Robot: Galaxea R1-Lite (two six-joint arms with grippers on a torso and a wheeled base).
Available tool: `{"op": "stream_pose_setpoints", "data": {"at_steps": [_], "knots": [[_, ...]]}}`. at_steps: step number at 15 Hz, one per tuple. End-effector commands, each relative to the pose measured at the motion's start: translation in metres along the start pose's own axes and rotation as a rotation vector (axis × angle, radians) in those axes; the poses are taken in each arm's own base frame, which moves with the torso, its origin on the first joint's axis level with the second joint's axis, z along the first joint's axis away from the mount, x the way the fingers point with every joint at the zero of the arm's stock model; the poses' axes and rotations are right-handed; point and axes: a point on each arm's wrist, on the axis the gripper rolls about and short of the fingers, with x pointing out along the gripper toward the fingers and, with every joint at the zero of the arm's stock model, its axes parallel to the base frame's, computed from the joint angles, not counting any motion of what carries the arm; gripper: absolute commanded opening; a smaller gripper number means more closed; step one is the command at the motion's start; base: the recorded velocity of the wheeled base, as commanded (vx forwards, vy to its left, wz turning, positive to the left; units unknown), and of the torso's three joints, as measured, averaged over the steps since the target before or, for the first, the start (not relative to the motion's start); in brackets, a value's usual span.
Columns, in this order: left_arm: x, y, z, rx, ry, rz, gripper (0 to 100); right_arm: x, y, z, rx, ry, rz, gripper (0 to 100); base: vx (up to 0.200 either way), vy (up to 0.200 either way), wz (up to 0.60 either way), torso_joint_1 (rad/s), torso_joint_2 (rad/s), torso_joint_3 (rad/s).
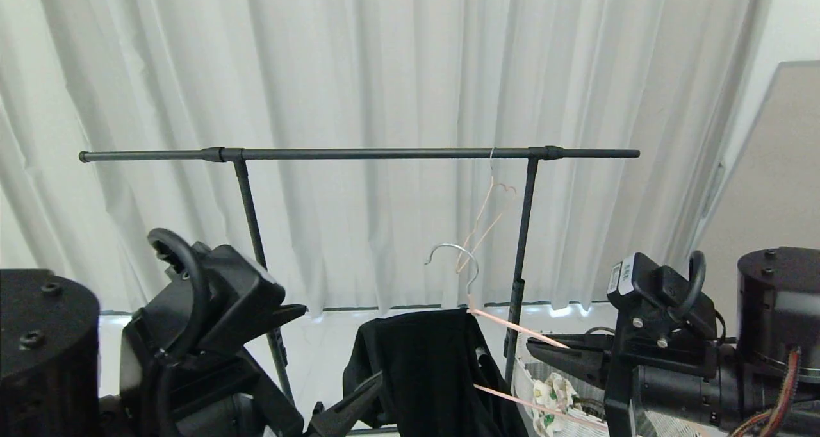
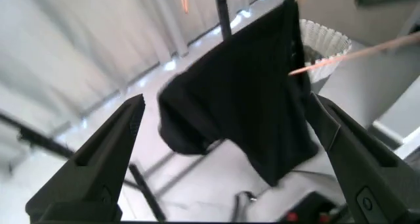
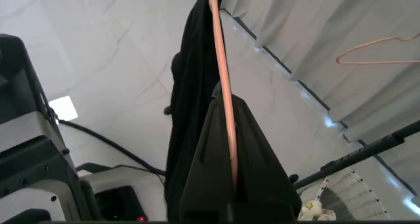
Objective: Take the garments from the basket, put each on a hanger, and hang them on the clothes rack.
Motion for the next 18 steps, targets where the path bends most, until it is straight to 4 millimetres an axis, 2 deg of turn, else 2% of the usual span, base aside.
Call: {"op": "stream_pose_setpoints", "data": {"at_steps": [1,4,8,11,13,14,15,18], "knots": [[-0.008,0.017,-0.020,0.035,-0.026,0.013,100,-0.007,0.002,0.001,-0.008,-0.026,0.000,0,0.000,0.000,0.00,0.000,0.00,0.000],[-0.005,0.028,-0.019,0.117,-0.061,-0.121,100,-0.011,0.006,-0.006,-0.033,-0.085,0.008,0,0.000,0.000,0.00,0.000,0.00,0.000],[0.005,0.033,-0.017,0.213,-0.106,-0.281,100,-0.018,0.012,-0.018,-0.132,-0.090,0.159,0,0.000,0.000,0.00,0.000,0.00,0.000],[0.012,0.025,-0.042,0.306,-0.074,-0.464,100,-0.019,0.014,-0.024,-0.138,-0.083,0.220,0,0.000,0.000,0.00,0.000,0.00,0.000],[0.026,0.023,-0.041,0.333,-0.070,-0.538,100,-0.023,0.017,-0.026,-0.139,-0.086,0.254,0,0.000,0.000,0.00,0.000,0.00,0.000],[0.033,0.023,-0.039,0.335,-0.064,-0.549,100,-0.024,0.017,-0.026,-0.147,-0.092,0.262,0,0.000,0.000,0.00,0.000,0.00,0.000],[0.047,0.025,-0.034,0.337,-0.051,-0.556,100,-0.025,0.018,-0.024,-0.189,-0.108,0.279,0,0.000,0.000,0.00,0.000,0.00,0.000],[0.070,0.022,-0.036,0.335,-0.026,-0.579,100,-0.024,0.018,-0.023,-0.216,-0.118,0.292,0,0.000,0.000,0.00,0.000,0.00,0.000]]}}
